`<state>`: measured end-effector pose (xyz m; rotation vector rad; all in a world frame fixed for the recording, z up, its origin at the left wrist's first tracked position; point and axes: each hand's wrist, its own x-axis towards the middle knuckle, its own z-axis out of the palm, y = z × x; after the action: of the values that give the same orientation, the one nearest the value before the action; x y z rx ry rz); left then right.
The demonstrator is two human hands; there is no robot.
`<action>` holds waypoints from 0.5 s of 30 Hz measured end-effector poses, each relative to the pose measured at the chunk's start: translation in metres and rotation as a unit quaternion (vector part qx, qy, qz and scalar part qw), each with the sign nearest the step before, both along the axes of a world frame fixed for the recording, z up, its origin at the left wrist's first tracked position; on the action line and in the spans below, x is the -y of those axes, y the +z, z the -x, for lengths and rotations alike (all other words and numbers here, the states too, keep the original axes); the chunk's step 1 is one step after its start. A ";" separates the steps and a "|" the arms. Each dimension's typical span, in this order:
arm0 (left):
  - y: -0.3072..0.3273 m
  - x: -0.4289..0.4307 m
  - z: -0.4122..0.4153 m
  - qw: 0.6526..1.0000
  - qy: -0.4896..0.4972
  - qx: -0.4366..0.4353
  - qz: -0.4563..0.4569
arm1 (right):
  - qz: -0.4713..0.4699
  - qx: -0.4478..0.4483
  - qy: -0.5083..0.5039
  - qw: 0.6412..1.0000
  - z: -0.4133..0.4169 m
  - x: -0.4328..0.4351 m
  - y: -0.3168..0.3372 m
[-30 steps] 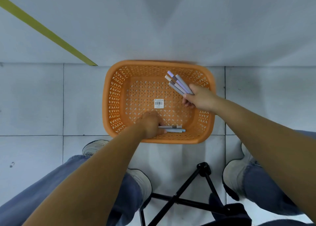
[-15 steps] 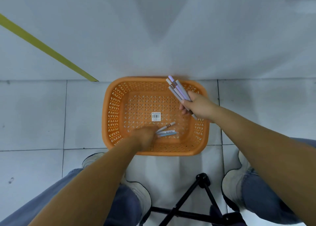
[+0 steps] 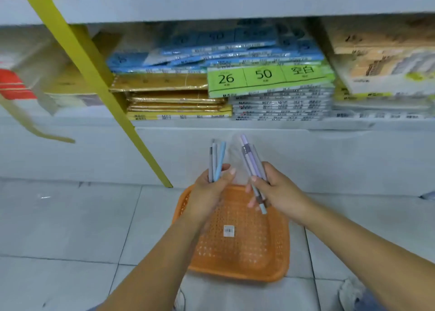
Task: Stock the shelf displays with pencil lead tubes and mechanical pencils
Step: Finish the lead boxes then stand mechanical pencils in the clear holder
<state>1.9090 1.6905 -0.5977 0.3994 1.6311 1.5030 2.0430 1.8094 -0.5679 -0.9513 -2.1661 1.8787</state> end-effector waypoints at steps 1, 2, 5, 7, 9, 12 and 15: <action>0.018 -0.004 -0.001 0.999 -0.003 0.016 -0.032 | -0.014 -0.019 0.011 1.000 -0.001 0.001 0.018; 0.037 -0.009 -0.002 0.998 -0.008 0.026 -0.059 | -0.028 -0.037 0.019 0.999 -0.001 0.001 0.035; 0.092 -0.021 -0.004 0.993 -0.023 0.036 -0.106 | -0.059 -0.082 0.039 0.994 0.000 0.000 0.088; 0.125 -0.026 -0.004 0.990 -0.026 0.057 -0.127 | -0.059 -0.106 0.052 0.991 0.002 0.001 0.120; 0.154 -0.028 -0.004 0.986 -0.035 0.064 -0.151 | -0.062 -0.119 0.073 0.988 0.003 0.002 0.148; 0.189 -0.027 -0.006 0.982 -0.053 0.036 -0.175 | -0.079 -0.124 0.110 0.983 0.003 0.004 0.183; 0.210 -0.025 -0.009 0.985 -0.046 -0.027 -0.163 | -0.067 -0.126 0.137 0.980 0.003 0.003 0.204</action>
<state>1.9176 1.7152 -0.3873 0.6917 1.3873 1.7040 2.0401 1.8068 -0.3635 -0.3803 -2.3212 1.8148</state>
